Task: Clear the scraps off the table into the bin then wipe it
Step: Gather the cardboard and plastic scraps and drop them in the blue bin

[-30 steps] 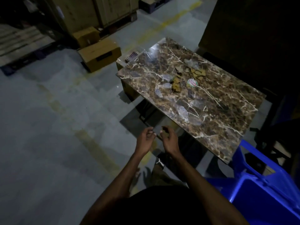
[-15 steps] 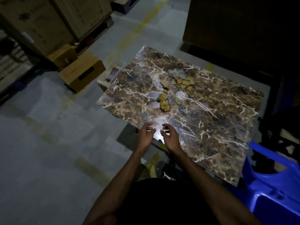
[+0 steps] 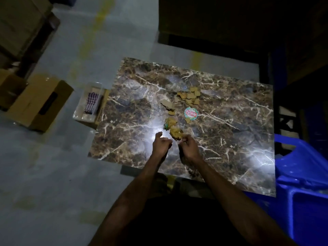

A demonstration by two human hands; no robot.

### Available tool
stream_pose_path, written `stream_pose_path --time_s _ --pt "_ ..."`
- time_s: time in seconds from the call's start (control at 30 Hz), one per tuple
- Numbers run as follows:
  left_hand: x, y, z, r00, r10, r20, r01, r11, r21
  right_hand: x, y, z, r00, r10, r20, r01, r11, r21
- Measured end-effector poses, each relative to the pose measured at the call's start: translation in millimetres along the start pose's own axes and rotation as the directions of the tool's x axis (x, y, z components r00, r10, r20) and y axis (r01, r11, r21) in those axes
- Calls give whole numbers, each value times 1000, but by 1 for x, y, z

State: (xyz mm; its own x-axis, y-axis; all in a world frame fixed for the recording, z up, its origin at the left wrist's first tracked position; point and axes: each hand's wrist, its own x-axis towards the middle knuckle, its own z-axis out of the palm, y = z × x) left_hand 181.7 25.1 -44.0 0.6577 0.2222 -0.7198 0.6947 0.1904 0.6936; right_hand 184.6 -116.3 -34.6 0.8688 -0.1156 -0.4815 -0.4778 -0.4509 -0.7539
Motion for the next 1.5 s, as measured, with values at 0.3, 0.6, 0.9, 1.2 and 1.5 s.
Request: stream_pose_path --time_s 0.3,0.6,0.9,1.2,1.5 --pt "74 53 9 998 -12 62 17 996 -83 62 -49 17 990 130 -58 -118 977 180" --pt "97 81 -5 955 250 -160 -182 920 348 92 -40 -8 912 -46 -407 44 999 -14" --pt "118 86 48 965 259 -48 -218 886 410 123 -46 3 942 -107 -317 139 987 77" --pt "144 137 37 837 547 13 -486 732 478 200 -63 -42 901 -171 -399 186 982 -1" --pt "176 139 56 750 605 267 -639 562 525 216 -46 -17 916 -308 -258 316 949 -10"
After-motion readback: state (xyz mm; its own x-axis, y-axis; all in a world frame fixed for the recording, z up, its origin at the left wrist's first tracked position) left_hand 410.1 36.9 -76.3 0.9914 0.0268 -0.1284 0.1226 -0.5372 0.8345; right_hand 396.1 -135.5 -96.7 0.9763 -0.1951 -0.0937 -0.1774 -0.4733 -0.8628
